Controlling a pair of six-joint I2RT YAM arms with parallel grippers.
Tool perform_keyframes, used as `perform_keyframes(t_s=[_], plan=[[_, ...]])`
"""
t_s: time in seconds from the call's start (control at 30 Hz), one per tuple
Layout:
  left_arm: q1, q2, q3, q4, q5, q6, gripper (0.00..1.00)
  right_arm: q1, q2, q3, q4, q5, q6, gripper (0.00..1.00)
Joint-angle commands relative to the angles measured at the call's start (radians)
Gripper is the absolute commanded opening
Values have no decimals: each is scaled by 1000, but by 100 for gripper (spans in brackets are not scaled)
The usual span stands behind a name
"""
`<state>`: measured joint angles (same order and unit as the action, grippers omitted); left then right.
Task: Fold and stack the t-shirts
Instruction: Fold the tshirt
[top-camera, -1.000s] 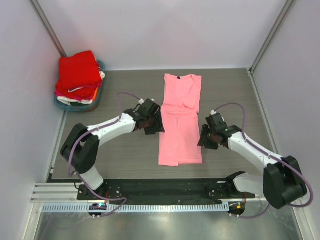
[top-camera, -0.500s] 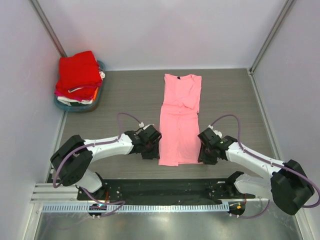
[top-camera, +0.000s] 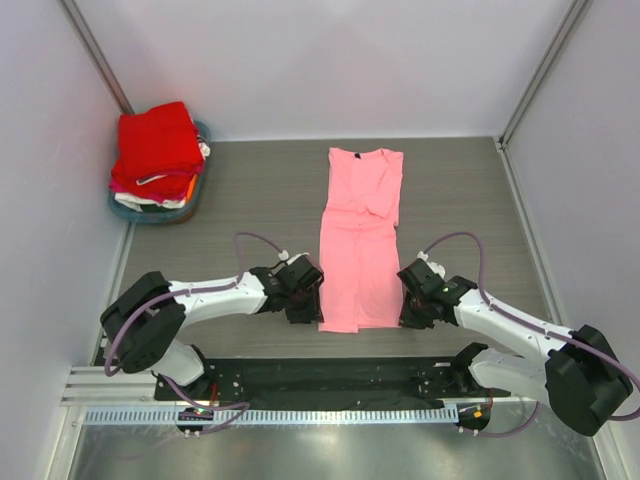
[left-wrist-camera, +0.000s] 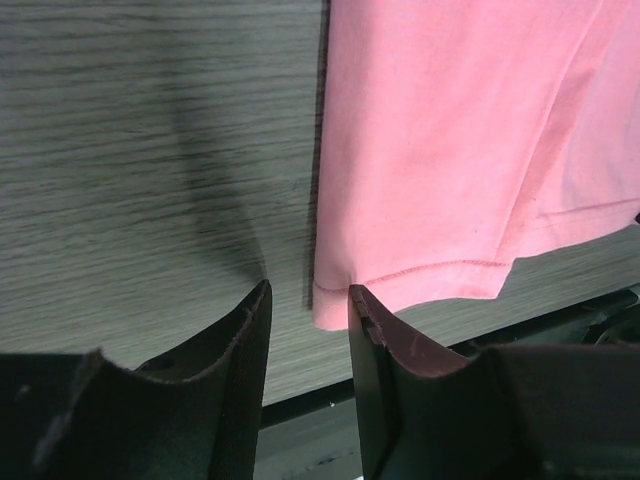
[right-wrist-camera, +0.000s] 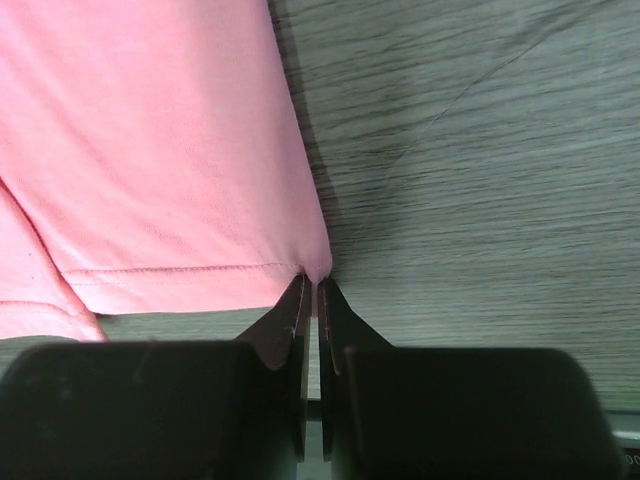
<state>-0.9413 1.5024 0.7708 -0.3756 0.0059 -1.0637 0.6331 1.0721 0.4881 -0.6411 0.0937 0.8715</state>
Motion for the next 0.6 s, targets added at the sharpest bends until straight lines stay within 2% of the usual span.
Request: perform_keyframes(t_s=[0.0,0.33,0.43,0.47,0.57], plan=[[-22,-2,-8,41,22,-25,37,7,-11,-19,9,-3,7,8],[-48,30,-41,109,8,-79,36,14,-18,-8,9,-15,4,3],[-48,41,-41,115,3,-91,26,17,-29,-8,3,-26,7,1],[-50,27,-44,116,3,-94,16,19,-34,-6,-5,-31,9,1],[-54,-16,-60,109,6,-104,1,36,-67,9,-51,-52,27,1]])
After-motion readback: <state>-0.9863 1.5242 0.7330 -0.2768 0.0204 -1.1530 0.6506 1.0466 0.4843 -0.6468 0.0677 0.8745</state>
